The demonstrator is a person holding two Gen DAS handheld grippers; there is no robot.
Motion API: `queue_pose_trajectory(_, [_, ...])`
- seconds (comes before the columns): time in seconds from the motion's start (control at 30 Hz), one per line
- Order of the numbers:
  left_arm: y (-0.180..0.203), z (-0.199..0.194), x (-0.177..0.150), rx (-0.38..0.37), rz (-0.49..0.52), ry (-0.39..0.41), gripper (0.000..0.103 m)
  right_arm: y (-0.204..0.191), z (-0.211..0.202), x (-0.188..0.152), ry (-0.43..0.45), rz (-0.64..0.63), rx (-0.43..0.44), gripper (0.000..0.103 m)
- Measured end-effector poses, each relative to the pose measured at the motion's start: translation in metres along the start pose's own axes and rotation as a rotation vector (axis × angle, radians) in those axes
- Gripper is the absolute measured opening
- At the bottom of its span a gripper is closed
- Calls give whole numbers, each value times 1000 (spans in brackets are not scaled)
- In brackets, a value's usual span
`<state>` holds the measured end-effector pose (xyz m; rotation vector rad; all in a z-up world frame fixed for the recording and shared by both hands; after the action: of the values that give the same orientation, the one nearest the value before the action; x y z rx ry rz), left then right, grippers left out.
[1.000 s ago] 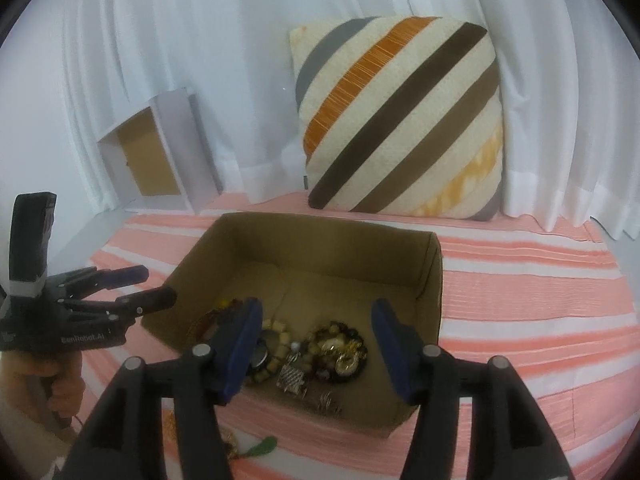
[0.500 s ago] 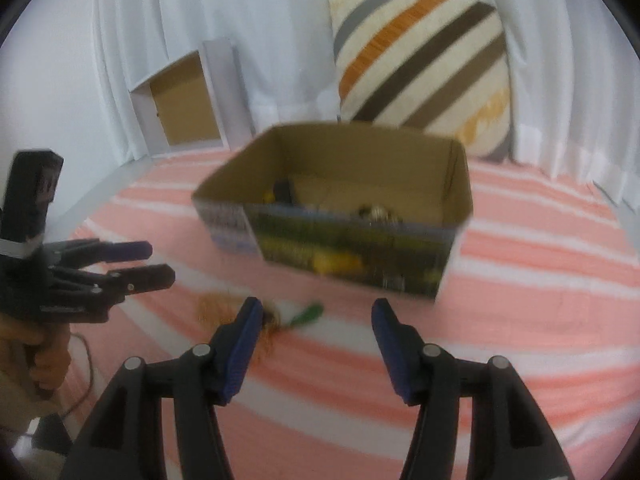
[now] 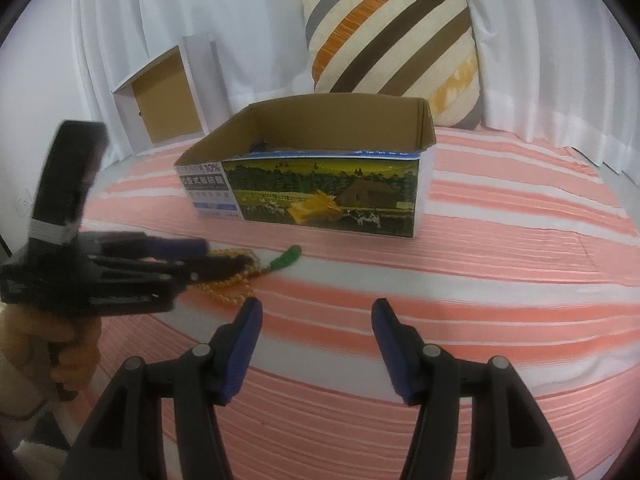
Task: Organize jewelry
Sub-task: 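Grasp the black pendant on the gold bead necklace with the left tool, then lift the black pendant with the left tool while the right tool grasps the gold bead necklace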
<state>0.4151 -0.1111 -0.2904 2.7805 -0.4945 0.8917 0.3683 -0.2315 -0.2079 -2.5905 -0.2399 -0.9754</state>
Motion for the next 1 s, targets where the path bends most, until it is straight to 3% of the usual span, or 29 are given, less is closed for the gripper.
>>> queue_pose_trajectory(0.1, [1,4,-1,-5,-14,-2,38,-2,1,-1,3,0,4,58])
queue_pose_trajectory(0.17, [0,6,-1,-19,-26,-3,23,-3,2,-3,3,-6,3,58])
queue_pose_trajectory(0.33, [-1,3,0,-30,-36,26,10,-4,2,-5,-3,-6,3,58])
queue_pose_trajectory(0.8, [-34,-80,32,-78,-177,186,9,-2,-3,-11,-3,7,-1,58])
queue_pose_trajectory(0.9, [-49,-94,30,-47,-210,209,9,-3,-1,-13,-13,9,8,58])
queue_pose_trajectory(1.0, [-69,-96,21,32,-221,209,9,-12,6,-10,-29,-1,43,58])
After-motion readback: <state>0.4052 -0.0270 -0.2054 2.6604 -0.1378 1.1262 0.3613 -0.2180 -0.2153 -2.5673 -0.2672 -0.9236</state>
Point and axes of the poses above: each gripper's, at about its wrist camera, not at the fingertips, and z roughly the way its jaws point, y to its right, x to its top, the point moved 8 cm from there along z, roughly the way its jaws point, and after that the axes turned 8 degrees about x, right-handed, at the moved point
